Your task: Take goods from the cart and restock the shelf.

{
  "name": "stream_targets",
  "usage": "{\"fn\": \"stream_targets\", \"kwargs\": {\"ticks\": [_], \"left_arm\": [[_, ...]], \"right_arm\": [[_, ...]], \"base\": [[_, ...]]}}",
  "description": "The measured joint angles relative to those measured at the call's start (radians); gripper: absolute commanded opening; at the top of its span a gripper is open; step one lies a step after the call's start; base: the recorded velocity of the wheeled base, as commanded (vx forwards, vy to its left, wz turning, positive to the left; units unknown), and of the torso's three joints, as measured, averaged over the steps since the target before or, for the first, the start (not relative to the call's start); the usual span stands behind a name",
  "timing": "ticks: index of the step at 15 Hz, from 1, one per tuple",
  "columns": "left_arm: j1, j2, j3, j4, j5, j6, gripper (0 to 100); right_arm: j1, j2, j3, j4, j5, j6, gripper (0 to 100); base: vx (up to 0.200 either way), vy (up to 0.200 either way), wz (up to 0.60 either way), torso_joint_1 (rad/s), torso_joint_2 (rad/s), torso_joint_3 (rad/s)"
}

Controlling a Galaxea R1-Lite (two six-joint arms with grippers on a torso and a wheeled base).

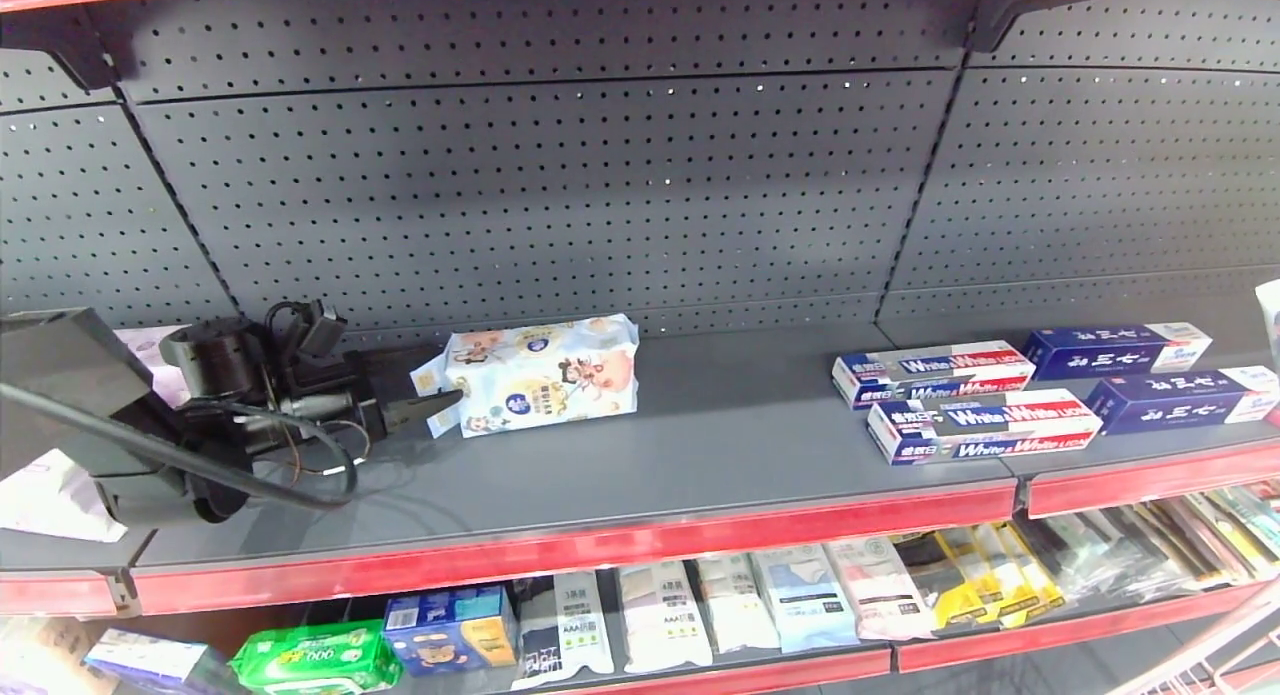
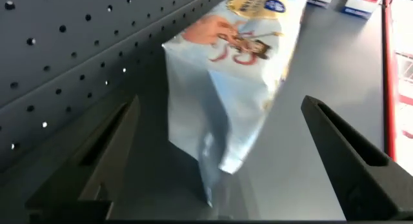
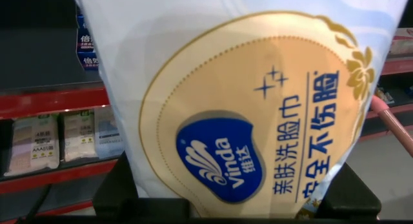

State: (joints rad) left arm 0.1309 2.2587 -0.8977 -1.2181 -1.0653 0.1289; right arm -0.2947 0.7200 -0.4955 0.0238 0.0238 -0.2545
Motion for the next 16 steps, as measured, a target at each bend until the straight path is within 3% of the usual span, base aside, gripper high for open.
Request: {"fn": "stream_targets", "kwargs": {"ticks": [12, 16], "left_arm": [[-0.054, 0.091, -0.128, -0.002, 0.013, -0.010, 100], [-0.064, 0.103, -0.140, -0.003, 0.014, -0.041, 100]], "right_arm": [[0.000, -0.011, 0.012, 0.001, 0.000, -0.008, 0], [0.000, -0.011, 0.013, 0.007, 0.000, -0.009, 0]], "base": [[0.000, 0.000, 0.00, 0.000, 0.00, 0.000], [0.000, 0.000, 0.00, 0.000, 0.00, 0.000]]}}
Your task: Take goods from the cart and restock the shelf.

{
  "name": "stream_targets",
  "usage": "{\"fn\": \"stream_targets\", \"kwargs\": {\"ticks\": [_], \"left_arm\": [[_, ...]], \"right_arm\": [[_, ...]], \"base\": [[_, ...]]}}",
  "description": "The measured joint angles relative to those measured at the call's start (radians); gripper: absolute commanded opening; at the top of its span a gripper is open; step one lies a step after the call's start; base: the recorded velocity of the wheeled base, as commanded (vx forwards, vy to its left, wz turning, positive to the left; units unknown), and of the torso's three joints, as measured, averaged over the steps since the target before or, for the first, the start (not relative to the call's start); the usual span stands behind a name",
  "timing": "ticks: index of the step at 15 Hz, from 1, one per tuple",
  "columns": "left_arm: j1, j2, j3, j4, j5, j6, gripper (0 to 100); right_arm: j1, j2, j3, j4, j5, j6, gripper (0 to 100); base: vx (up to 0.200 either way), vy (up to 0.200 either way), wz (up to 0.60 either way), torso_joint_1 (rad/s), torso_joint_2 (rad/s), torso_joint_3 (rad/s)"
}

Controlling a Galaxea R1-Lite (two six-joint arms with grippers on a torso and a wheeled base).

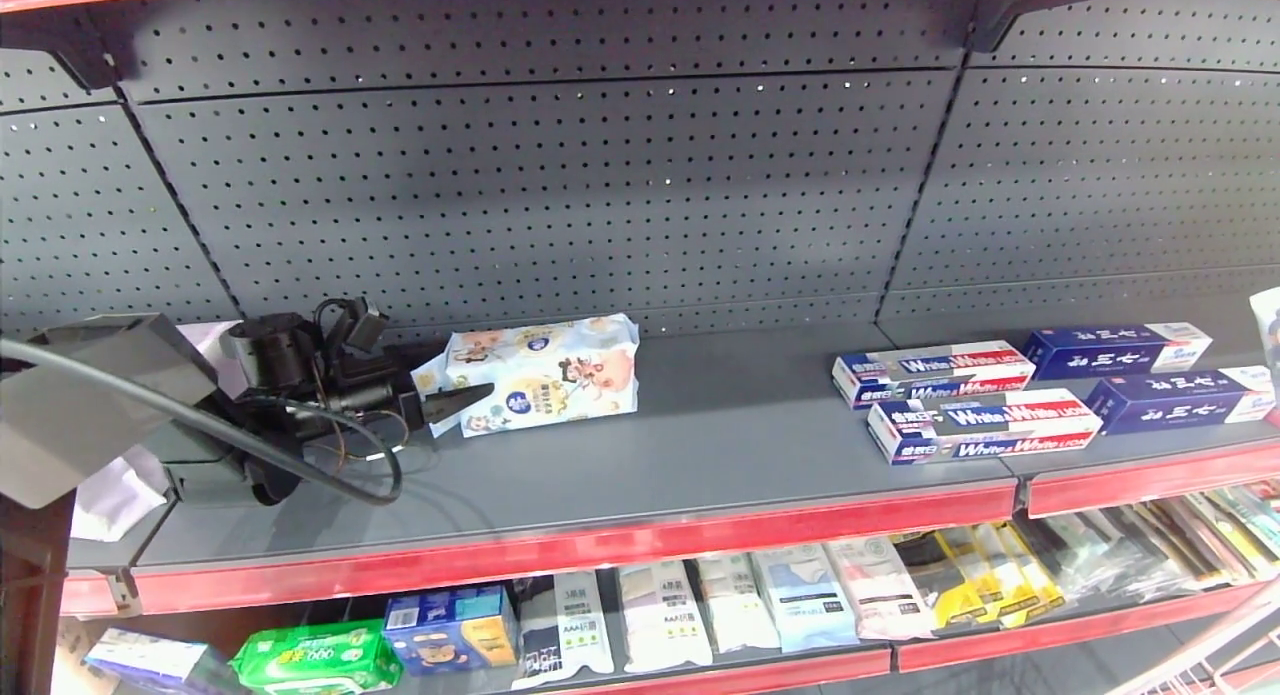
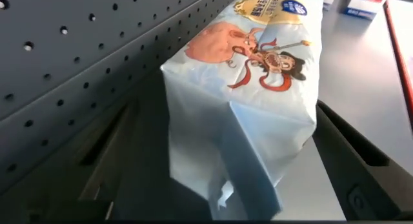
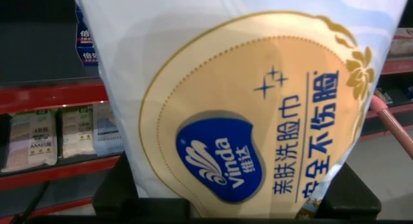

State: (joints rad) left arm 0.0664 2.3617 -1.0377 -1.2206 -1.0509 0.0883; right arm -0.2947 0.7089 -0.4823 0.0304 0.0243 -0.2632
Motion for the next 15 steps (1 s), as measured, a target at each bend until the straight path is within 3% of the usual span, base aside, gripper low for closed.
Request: {"fn": "stream_targets", "kwargs": {"ticks": [4, 15], "left_arm": [[-0.020, 0.014, -0.021, -0.002, 0.001, -0.002, 100], [-0.052, 0.065, -0.104, 0.001, 0.011, -0.002, 100]], "right_arm": [[0.002, -0.019, -0.010, 0.063, 0.001, -0.015, 0], [0.004, -0.027, -0.013, 0.063, 0.001, -0.014, 0]], "base": [[0.000, 0.000, 0.00, 0.000, 0.00, 0.000], [0.000, 0.000, 0.00, 0.000, 0.00, 0.000]]}}
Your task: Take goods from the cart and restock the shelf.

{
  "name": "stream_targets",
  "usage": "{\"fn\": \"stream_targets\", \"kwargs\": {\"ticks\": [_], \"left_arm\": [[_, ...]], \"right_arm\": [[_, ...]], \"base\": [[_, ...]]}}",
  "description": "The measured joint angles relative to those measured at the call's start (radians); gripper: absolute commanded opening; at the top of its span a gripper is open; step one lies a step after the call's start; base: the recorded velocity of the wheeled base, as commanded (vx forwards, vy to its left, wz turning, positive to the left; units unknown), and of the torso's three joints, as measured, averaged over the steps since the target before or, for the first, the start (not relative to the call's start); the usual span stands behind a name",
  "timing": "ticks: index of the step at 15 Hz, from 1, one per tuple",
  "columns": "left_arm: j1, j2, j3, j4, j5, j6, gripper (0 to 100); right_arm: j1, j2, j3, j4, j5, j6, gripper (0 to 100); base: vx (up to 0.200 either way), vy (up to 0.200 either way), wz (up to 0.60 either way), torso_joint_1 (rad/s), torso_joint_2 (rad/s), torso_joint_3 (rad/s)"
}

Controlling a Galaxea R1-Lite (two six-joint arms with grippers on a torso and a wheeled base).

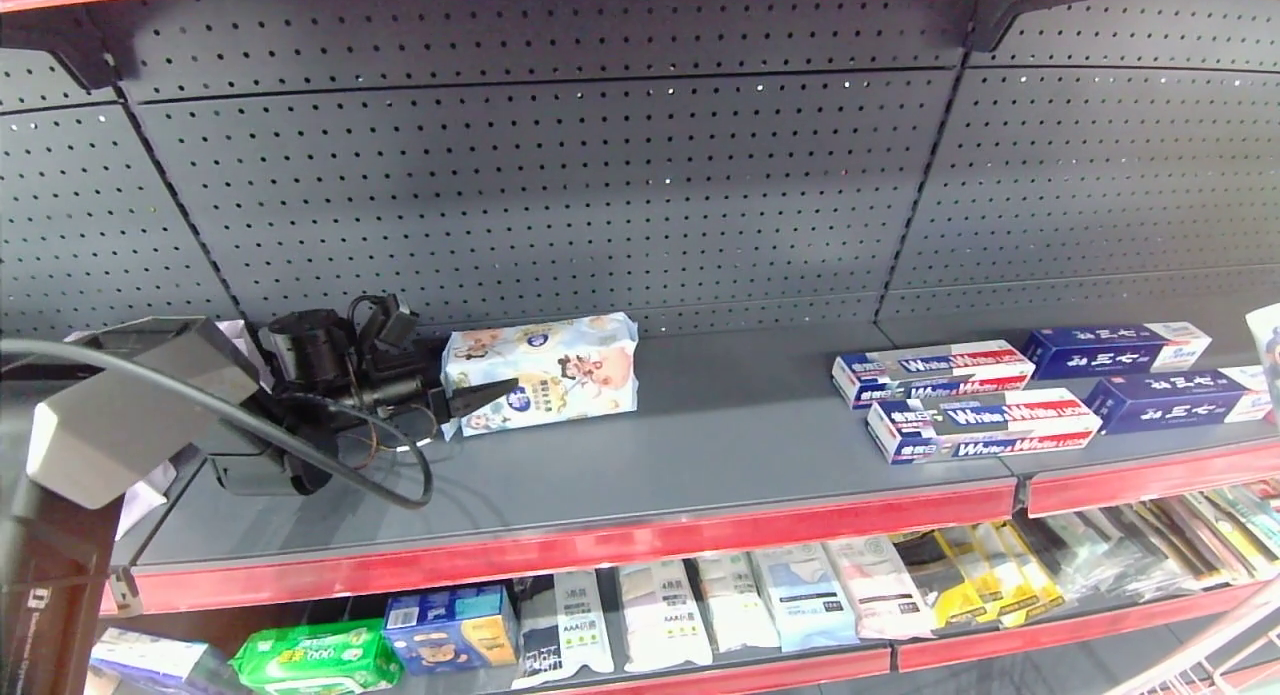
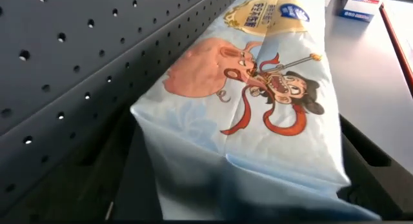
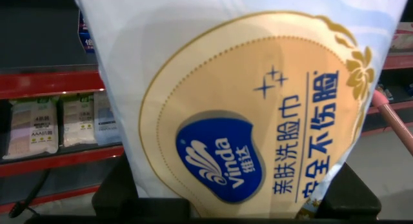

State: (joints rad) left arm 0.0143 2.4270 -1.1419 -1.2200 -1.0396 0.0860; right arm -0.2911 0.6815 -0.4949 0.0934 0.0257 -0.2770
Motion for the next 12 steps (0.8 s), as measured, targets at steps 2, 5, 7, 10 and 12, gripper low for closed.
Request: {"fn": "stream_targets", "kwargs": {"ticks": [2, 5, 7, 10, 12], "left_arm": [[-0.013, 0.005, -0.002, 0.002, 0.008, -0.001, 100], [-0.029, 0.016, -0.024, 0.006, 0.029, -0.001, 100], [-0.035, 0.023, -0.038, 0.007, 0.029, -0.003, 100], [-0.037, 0.027, -0.041, 0.009, 0.031, -0.003, 100], [-0.037, 0.030, -0.041, 0.009, 0.031, -0.003, 100]], "right_arm": [[0.000, 0.000, 0.000, 0.000, 0.000, 0.000, 0], [0.000, 0.000, 0.001, 0.000, 0.000, 0.000, 0], [0.000, -0.001, 0.004, 0.000, 0.000, 0.000, 0], [0.000, -0.002, 0.008, 0.001, 0.000, 0.000, 0], [0.000, -0.002, 0.009, 0.000, 0.000, 0.000, 0]], "base": [[0.000, 0.000, 0.00, 0.000, 0.00, 0.000], [0.000, 0.000, 0.00, 0.000, 0.00, 0.000], [0.000, 0.000, 0.00, 0.000, 0.00, 0.000], [0.000, 0.000, 0.00, 0.000, 0.00, 0.000], [0.000, 0.000, 0.00, 0.000, 0.00, 0.000]]}}
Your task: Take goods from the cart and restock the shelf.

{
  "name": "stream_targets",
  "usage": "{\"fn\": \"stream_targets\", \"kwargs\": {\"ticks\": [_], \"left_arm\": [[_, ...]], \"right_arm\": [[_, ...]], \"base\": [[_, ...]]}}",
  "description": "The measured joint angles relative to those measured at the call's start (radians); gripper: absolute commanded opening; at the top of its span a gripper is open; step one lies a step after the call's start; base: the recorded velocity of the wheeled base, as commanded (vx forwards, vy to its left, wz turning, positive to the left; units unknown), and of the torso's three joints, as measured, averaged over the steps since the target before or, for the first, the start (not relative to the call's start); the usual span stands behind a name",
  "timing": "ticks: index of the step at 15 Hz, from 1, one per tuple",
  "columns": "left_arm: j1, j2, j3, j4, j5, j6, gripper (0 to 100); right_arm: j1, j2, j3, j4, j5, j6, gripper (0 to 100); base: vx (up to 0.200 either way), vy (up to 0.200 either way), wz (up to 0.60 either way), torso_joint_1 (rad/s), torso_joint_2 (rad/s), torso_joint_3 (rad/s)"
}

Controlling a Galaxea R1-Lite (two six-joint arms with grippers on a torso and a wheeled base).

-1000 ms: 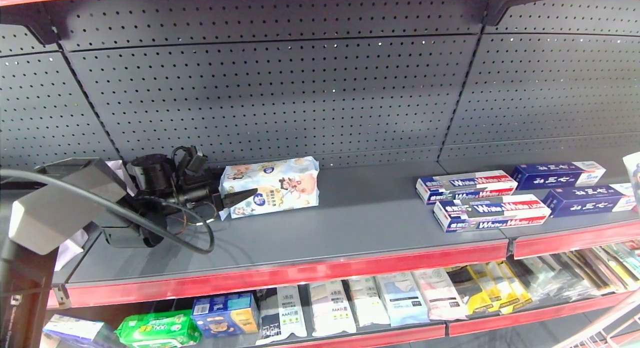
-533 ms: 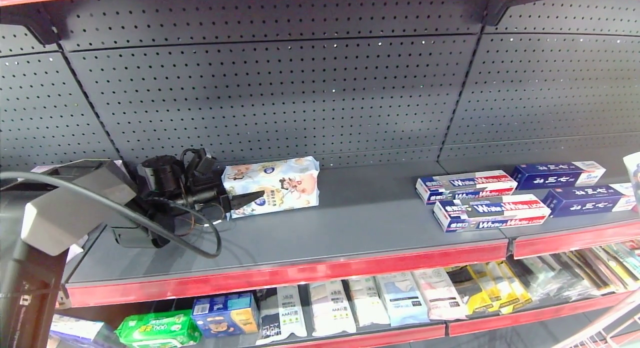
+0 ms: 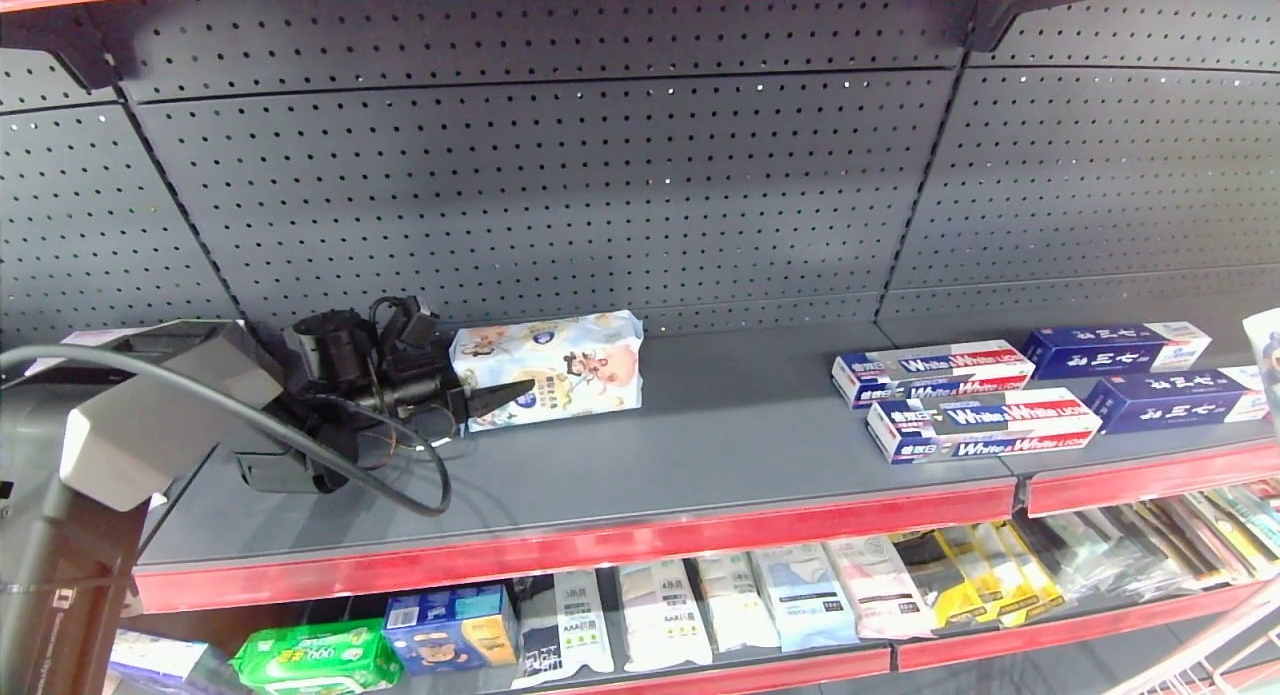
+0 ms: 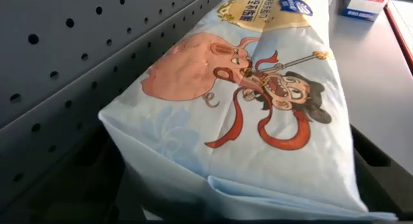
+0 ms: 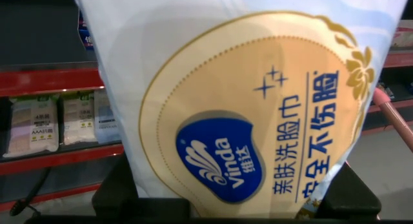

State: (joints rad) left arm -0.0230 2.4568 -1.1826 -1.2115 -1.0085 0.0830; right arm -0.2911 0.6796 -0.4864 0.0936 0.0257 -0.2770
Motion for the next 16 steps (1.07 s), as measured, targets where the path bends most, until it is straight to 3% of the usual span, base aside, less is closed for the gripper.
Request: {"fn": "stream_targets", "kwargs": {"ticks": [1, 6, 9, 14, 16], "left_arm": [[0.000, 0.001, 0.000, -0.003, 0.001, 0.000, 0], [-0.002, 0.007, 0.014, -0.013, 0.028, -0.005, 0], [-0.001, -0.013, 0.068, -0.034, 0.049, -0.015, 0], [0.000, -0.093, 0.226, -0.180, 0.014, -0.093, 0], [0.002, -0.127, 0.274, -0.194, 0.002, -0.125, 0]], "right_arm": [[0.000, 0.000, 0.000, 0.000, 0.000, 0.000, 0], [0.000, 0.000, 0.004, 0.000, 0.000, 0.000, 0], [0.000, 0.003, 0.006, 0.000, 0.001, 0.000, 0], [0.003, 0.015, 0.008, -0.001, 0.008, 0.000, 0], [0.004, 0.019, 0.009, 0.000, 0.009, 0.000, 0]], "base": [[0.000, 0.000, 0.00, 0.000, 0.00, 0.000], [0.000, 0.000, 0.00, 0.000, 0.00, 0.000], [0.000, 0.000, 0.00, 0.000, 0.00, 0.000], [0.000, 0.000, 0.00, 0.000, 0.00, 0.000], [0.000, 0.000, 0.00, 0.000, 0.00, 0.000]]}}
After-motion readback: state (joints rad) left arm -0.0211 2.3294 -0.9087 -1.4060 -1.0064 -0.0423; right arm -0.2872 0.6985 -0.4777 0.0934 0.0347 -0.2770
